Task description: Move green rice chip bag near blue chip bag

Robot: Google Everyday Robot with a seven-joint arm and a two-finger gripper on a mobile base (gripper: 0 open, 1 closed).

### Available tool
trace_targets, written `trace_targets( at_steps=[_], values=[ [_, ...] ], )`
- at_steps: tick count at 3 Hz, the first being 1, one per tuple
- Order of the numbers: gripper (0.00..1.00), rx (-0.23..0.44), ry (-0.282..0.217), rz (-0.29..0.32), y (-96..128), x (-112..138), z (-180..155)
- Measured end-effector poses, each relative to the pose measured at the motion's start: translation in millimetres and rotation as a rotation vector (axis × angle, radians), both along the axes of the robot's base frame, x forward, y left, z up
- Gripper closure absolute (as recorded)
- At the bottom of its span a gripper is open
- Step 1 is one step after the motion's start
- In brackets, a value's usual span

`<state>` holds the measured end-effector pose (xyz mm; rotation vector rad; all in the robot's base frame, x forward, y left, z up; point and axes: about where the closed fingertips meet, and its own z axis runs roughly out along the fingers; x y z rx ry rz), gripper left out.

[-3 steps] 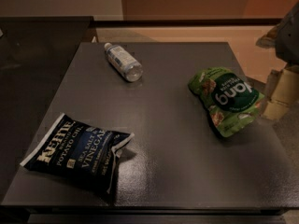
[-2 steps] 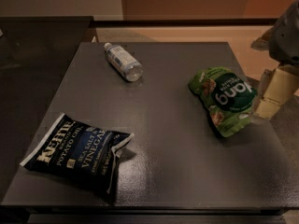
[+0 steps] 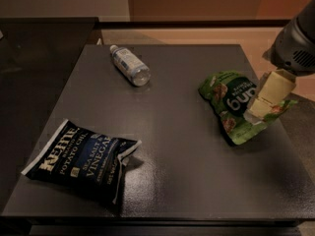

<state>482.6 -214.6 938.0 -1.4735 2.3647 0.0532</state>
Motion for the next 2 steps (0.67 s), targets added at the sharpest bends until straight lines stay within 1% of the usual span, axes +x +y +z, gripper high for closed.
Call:
trace_targets(
  at_steps=[1,2],
  values=[
    [0.0,-0.015,-0.014,-0.172,-11,30,-18],
    [0.0,-0.036,-0.019,-0.263,-19,45,-27]
  ],
)
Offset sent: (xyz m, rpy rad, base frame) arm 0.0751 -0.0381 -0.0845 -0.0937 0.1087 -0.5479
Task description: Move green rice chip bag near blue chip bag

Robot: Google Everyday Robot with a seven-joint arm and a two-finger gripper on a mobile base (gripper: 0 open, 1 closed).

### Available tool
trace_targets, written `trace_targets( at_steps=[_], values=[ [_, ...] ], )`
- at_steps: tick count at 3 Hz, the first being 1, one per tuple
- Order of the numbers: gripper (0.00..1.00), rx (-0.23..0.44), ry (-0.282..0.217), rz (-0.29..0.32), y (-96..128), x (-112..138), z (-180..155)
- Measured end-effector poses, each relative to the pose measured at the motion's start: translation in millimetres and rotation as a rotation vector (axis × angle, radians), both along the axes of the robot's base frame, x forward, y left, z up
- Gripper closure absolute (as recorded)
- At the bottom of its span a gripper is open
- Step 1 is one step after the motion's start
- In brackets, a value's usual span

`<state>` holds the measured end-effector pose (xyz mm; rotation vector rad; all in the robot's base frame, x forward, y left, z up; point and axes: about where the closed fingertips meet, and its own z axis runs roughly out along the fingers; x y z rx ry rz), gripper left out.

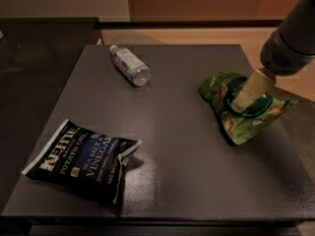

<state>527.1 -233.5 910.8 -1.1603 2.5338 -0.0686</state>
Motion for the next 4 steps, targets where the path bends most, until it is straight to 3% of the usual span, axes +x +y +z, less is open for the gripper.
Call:
trace_targets(
  at_steps=[1,2,3,4],
  values=[
    [0.0,-0.023,0.042,-0.126,-10,15,-22],
    [0.0,-0.02,0.105,-0.189,-10,20,-46],
    [0.18,-0.006,0.146,-0.207,-4,19,-57],
    [0.41,0.013,0.149,-0.199,2,17,-53]
  ],
)
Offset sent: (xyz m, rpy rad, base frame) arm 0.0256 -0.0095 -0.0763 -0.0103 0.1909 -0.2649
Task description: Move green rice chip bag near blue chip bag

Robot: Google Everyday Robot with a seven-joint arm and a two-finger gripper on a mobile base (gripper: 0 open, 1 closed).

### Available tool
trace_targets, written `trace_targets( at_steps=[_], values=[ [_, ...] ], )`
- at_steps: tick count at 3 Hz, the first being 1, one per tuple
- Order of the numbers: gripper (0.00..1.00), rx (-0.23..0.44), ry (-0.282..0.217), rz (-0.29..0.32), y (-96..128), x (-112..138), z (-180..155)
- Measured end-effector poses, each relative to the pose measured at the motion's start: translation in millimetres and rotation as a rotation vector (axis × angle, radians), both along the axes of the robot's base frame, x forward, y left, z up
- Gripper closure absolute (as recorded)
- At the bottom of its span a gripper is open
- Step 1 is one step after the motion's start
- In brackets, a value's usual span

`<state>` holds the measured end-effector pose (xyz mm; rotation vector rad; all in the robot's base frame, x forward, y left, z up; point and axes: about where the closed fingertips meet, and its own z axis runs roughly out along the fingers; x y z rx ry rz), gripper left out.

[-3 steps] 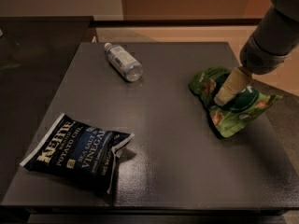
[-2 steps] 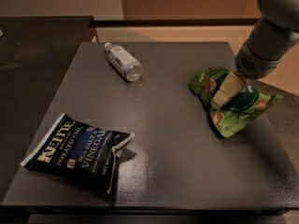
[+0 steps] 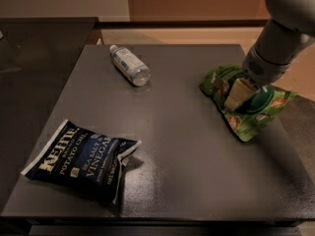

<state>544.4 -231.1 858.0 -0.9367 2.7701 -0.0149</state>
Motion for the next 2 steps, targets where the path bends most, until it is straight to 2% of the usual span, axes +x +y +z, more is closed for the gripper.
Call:
trace_targets(
  at_steps=[1,2],
  values=[
    [0.64,0.014,-0.021,0.018,7,-3,11],
    [0.88,0.037,-0.065,0.078,22,-9,32]
  ],
)
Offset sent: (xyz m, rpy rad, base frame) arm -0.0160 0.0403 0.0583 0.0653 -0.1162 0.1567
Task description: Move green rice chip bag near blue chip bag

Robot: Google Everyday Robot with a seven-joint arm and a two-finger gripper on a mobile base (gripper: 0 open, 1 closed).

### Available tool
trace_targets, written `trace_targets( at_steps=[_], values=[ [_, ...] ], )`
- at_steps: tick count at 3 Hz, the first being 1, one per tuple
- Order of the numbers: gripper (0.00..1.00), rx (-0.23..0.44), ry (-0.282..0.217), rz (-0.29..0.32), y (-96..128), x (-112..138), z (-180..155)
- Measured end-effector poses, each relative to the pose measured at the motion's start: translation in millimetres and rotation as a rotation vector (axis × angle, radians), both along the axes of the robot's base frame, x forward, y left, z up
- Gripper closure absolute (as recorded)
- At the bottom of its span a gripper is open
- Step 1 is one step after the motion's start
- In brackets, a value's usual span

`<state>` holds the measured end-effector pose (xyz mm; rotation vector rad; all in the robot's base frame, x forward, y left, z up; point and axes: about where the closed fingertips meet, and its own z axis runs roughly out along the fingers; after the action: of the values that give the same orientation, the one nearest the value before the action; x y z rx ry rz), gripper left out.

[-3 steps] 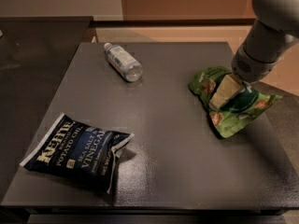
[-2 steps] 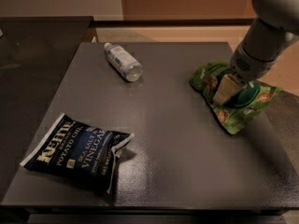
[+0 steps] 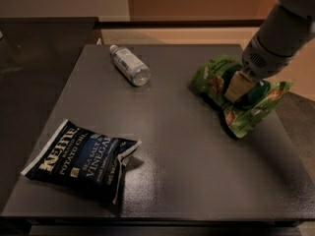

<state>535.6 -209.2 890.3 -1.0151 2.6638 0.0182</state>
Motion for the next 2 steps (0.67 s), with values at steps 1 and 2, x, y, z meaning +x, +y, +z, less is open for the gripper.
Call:
trace_targets(
  at_steps=[1,2],
  values=[
    [1.0,0.055,-0.044,0.099,25,-7,24],
    [1.0,0.147,-0.065,0.239,65,-19,45]
  ],
)
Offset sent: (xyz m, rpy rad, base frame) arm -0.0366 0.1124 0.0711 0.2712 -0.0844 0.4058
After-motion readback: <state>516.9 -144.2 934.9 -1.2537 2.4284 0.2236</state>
